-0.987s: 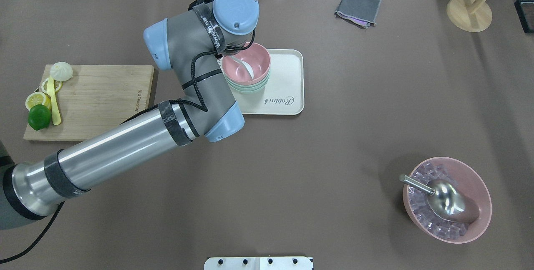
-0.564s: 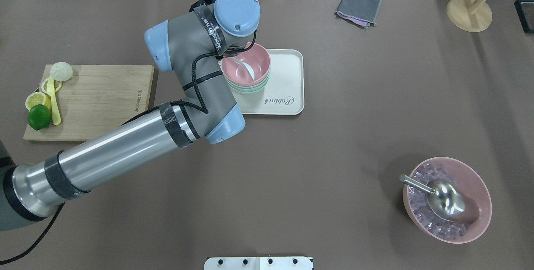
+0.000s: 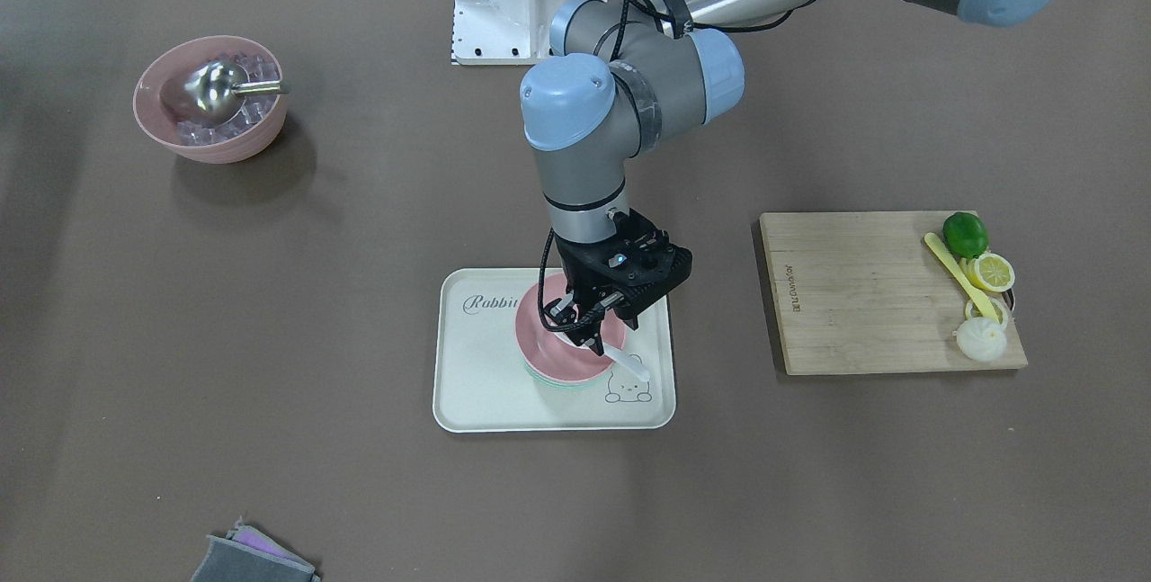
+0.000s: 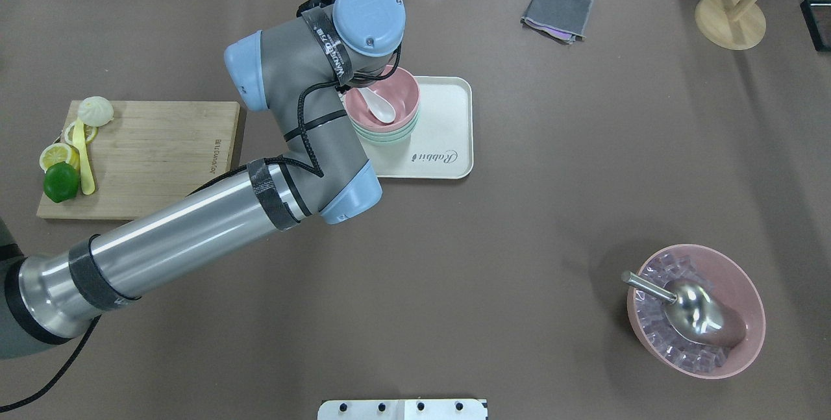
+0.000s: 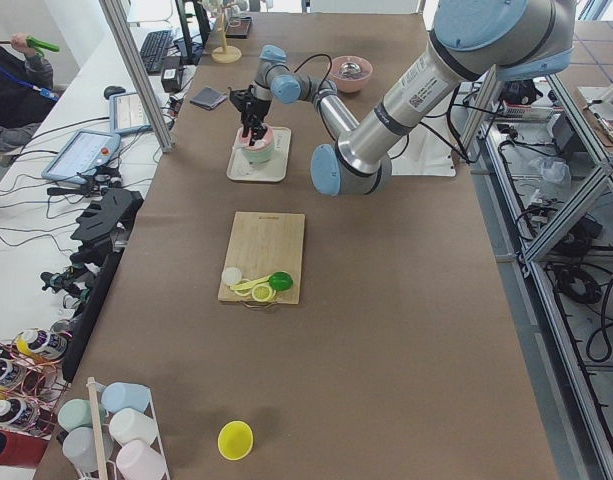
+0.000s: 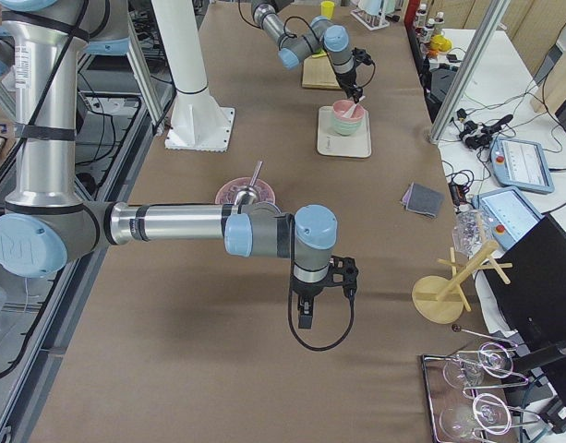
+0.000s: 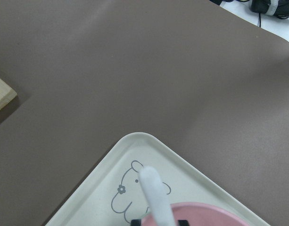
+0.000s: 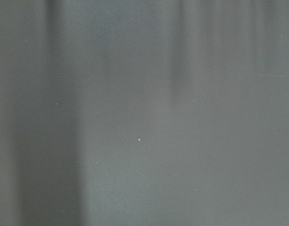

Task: Stack pink bowl on green and place spoon
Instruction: 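Lower the spoon into the pink bowl and open the left gripper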

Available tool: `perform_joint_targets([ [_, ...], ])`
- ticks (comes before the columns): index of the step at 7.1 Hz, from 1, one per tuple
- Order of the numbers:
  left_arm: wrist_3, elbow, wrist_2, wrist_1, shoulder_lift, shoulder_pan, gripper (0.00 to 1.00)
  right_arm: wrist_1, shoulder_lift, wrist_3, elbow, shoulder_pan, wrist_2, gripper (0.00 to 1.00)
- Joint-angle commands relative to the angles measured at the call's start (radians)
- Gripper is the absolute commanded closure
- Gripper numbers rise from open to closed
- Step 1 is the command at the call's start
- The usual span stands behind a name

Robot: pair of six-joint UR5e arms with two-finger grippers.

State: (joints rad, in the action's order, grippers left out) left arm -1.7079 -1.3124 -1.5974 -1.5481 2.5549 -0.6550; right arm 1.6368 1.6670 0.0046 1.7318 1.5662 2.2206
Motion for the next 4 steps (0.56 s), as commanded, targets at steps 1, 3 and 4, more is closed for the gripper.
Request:
perform_joint_targets([
  [1, 0.081, -0.034, -0.009, 0.009, -0.005, -0.006, 0.03, -0.002, -0.003, 0.000, 0.000, 0.000, 0.001, 0.00],
  [3, 0.327, -0.248, -0.100, 0.017, -0.185, -0.053, 0.03, -0.002, -0.004, 0.000, 0.000, 0.000, -0.001, 0.00],
  [4, 0.497, -0.356, -0.181, 0.048, -0.293, -0.111, 0.02, -0.002, -0.004, 0.000, 0.000, 0.000, 0.001, 0.00],
])
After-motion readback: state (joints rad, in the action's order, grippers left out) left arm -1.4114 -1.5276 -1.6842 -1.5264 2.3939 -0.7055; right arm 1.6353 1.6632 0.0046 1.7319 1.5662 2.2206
